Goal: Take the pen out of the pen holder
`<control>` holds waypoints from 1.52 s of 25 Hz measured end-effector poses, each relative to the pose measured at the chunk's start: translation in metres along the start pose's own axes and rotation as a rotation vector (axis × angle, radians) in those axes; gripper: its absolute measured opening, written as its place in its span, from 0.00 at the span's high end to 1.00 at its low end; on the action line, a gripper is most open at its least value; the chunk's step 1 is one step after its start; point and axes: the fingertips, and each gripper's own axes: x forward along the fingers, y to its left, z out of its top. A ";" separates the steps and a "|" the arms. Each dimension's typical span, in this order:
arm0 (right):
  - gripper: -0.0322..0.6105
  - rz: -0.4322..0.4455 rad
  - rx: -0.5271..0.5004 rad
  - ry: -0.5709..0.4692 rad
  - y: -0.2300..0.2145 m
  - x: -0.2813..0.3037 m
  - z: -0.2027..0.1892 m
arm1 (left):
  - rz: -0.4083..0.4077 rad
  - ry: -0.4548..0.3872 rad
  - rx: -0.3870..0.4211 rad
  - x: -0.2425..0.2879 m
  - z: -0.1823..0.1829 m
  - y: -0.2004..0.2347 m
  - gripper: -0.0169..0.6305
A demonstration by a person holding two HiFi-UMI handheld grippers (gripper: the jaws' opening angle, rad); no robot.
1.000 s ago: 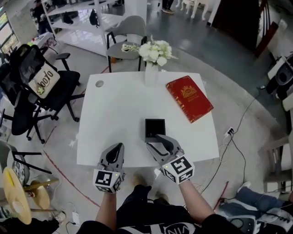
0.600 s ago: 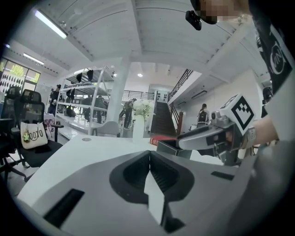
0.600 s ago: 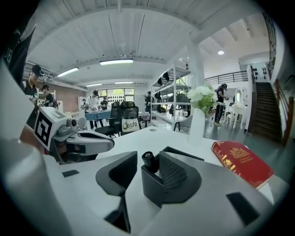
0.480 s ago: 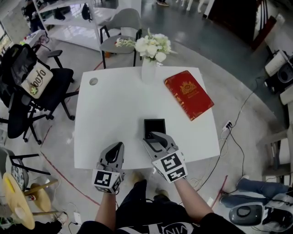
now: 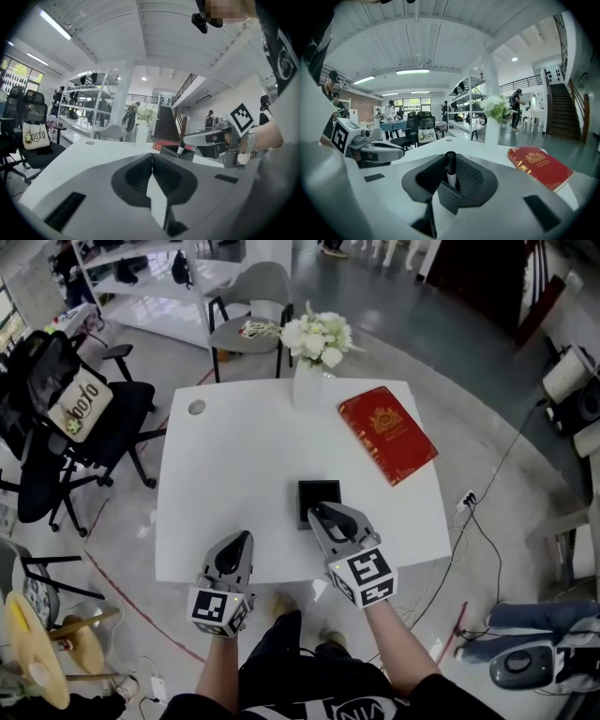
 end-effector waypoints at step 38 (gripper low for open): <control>0.83 0.004 0.008 -0.307 -0.025 -0.176 0.063 | 0.132 -0.163 0.018 -0.076 0.040 -0.093 0.97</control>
